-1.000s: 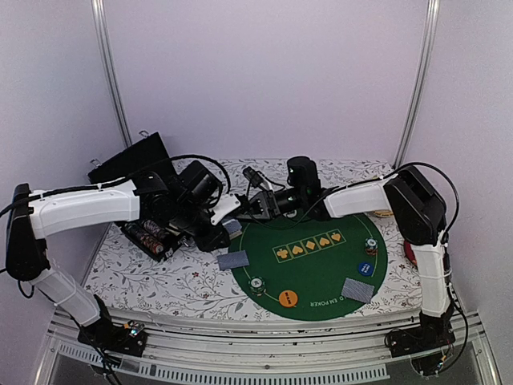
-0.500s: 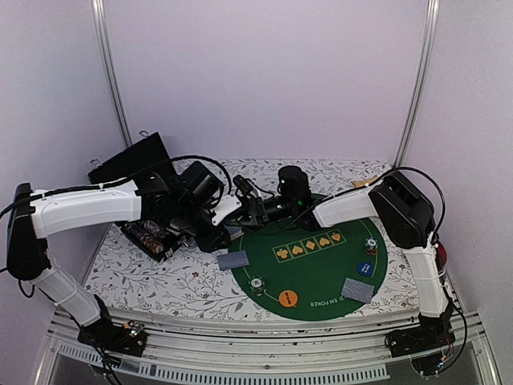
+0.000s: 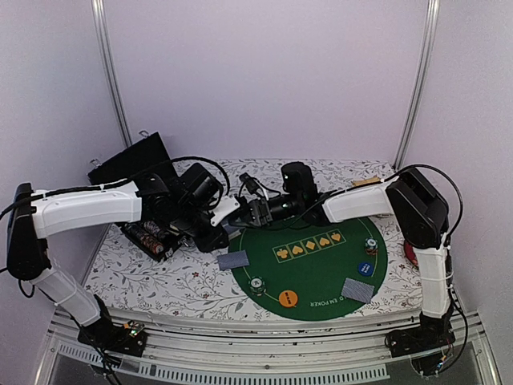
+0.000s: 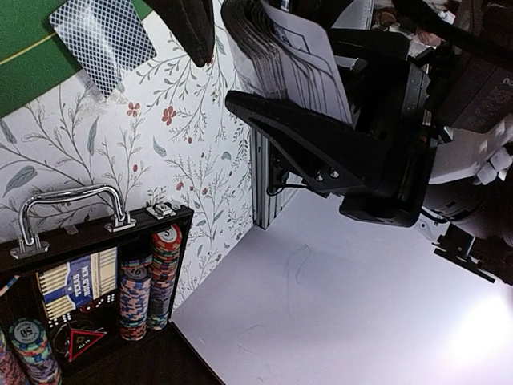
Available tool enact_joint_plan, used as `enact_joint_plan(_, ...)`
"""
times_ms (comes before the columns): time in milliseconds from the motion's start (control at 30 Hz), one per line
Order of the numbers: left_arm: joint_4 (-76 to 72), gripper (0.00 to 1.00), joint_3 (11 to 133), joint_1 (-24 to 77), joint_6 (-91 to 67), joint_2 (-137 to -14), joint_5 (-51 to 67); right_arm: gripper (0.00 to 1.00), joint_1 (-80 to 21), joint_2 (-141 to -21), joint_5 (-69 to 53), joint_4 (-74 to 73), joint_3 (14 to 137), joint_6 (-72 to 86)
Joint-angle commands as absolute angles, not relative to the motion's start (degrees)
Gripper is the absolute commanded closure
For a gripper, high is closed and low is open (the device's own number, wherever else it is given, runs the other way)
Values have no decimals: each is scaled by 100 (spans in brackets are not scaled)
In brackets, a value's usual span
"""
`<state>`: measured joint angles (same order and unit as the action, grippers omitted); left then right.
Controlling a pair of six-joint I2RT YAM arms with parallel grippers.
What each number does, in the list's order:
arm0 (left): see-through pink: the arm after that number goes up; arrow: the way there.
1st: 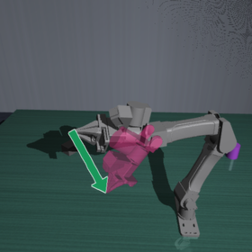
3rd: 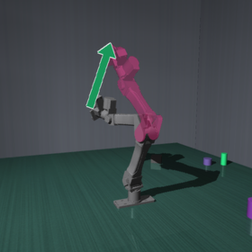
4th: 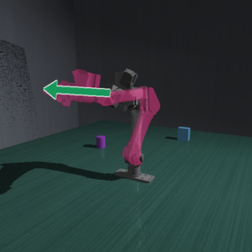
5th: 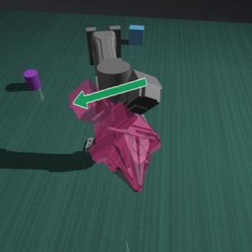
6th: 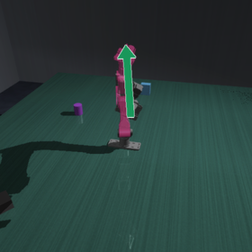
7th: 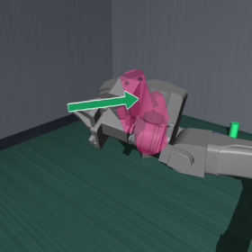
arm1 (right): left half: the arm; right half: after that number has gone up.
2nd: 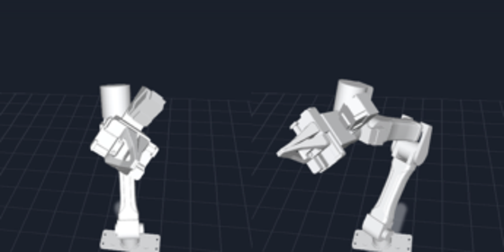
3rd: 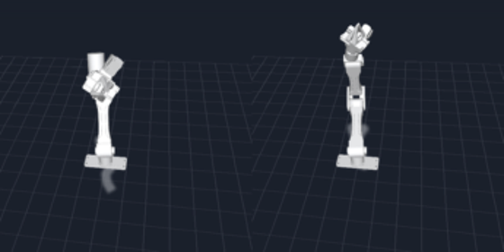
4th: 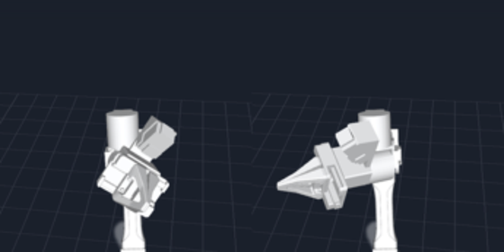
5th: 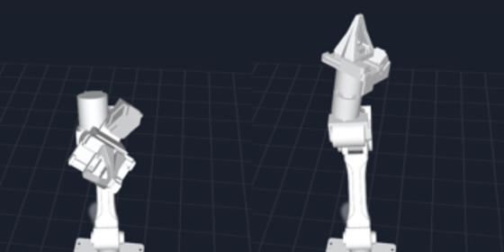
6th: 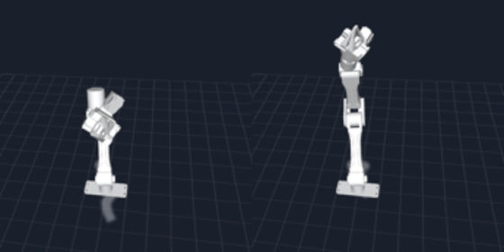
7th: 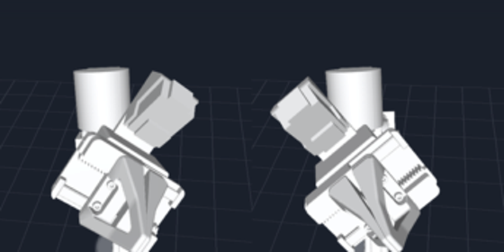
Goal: Distribute texas hold em gaming equipment
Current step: Pick up the poker card from the face-down deck piles.
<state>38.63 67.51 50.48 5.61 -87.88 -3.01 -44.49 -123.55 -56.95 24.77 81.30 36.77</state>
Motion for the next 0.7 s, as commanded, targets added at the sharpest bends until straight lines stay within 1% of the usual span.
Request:
enact_joint_plan(0,3742,59,6713,5047,571,-8739,-178,70,-4361,-12015,-5170,1873,8007,3226)
enact_joint_plan(100,3744,59,6711,5045,554,-8754,-156,80,-4363,-11937,-5134,1557,8093,3075)
enact_joint_plan(167,3744,59,6692,5052,554,-8754,-193,91,-4366,-11835,-5039,1309,8111,2918)
enact_joint_plan(233,3744,59,6689,5044,555,-8762,-207,96,-4362,-11701,-4855,1086,8076,2757)
enact_joint_plan(400,3744,59,6619,5030,522,-8801,-196,98,-4352,-11487,-4450,487,8142,2340)
enact_joint_plan(600,3769,59,6560,5027,475,-8827,-222,98,-4202,-11162,-4168,94,8079,2073)
enact_joint_plan(667,3770,59,6520,5022,458,-8801,-288,98,-4060,-10968,-4166,174,7894,2079)
